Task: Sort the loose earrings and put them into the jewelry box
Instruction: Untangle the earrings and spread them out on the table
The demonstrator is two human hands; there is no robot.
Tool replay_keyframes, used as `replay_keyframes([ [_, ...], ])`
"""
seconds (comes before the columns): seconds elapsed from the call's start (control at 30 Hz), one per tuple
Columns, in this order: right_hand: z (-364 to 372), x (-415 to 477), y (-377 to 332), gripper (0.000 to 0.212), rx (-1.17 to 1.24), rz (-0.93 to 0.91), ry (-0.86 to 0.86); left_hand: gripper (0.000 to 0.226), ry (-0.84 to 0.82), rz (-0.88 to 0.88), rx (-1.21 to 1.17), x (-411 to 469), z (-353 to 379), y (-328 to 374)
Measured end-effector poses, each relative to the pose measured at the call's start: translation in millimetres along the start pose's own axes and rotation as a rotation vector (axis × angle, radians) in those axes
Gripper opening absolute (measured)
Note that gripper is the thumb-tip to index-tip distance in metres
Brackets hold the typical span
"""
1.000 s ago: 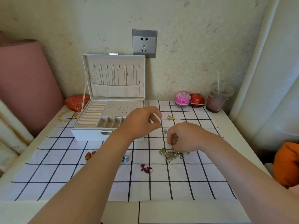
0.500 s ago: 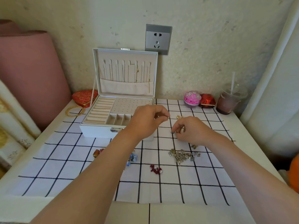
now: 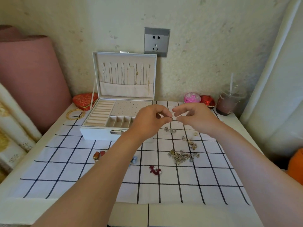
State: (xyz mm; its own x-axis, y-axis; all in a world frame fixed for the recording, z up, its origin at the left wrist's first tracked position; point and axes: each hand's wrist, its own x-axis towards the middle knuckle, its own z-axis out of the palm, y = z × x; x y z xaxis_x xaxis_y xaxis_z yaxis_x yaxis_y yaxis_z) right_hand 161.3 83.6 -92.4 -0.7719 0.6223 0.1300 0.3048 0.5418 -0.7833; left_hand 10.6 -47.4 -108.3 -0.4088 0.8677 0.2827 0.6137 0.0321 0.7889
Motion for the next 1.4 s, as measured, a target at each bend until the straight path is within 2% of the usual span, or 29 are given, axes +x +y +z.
replay_keyframes([
  [0.13,-17,-18,-8,0.028,0.213,-0.025,-0.106,0.012,0.006,-0.039,-0.170,2,14,18],
  [0.3,-30,-28,8,0.029,0.276,0.000,0.042,0.009,0.012,-0.125,-0.329,5,35,36],
  [0.43,-43,-37,23,0.026,0.229,0.019,0.038,0.005,-0.068,-0.193,-0.299,9,53,42],
  [0.5,-45,-39,34,0.023,0.149,0.046,0.038,0.008,-0.151,-0.205,-0.215,8,60,39],
  [0.63,-46,-44,60,0.018,-0.147,0.127,-0.075,0.014,-0.240,-0.009,0.390,6,64,23],
  [0.7,-46,-47,69,0.019,-0.245,0.157,-0.173,0.014,-0.292,0.011,0.481,6,63,21],
  [0.8,-48,-50,70,0.026,-0.236,0.176,-0.276,0.017,-0.354,0.067,0.603,7,65,19],
  [0.93,-51,-50,66,0.042,-0.219,0.164,-0.419,0.014,-0.358,0.080,0.610,8,67,14],
  [0.97,-51,-49,66,0.041,-0.198,0.160,-0.389,0.013,-0.351,0.092,0.624,9,68,14],
  [1.07,-51,-43,71,0.028,-0.220,0.102,-0.133,0.011,-0.347,0.101,0.626,10,69,15],
  [1.13,-49,-40,72,0.025,-0.269,0.080,-0.030,0.009,-0.338,0.064,0.562,11,71,13],
  [1.23,-41,-34,73,0.022,-0.334,0.103,-0.061,0.006,-0.263,-0.010,0.403,17,72,13],
  [1.33,-33,-29,70,0.023,-0.428,0.122,-0.135,0.009,-0.195,-0.031,0.320,24,75,13],
  [1.4,-29,-26,69,0.019,-0.458,0.122,-0.124,0.008,-0.182,-0.051,0.278,28,77,12],
])
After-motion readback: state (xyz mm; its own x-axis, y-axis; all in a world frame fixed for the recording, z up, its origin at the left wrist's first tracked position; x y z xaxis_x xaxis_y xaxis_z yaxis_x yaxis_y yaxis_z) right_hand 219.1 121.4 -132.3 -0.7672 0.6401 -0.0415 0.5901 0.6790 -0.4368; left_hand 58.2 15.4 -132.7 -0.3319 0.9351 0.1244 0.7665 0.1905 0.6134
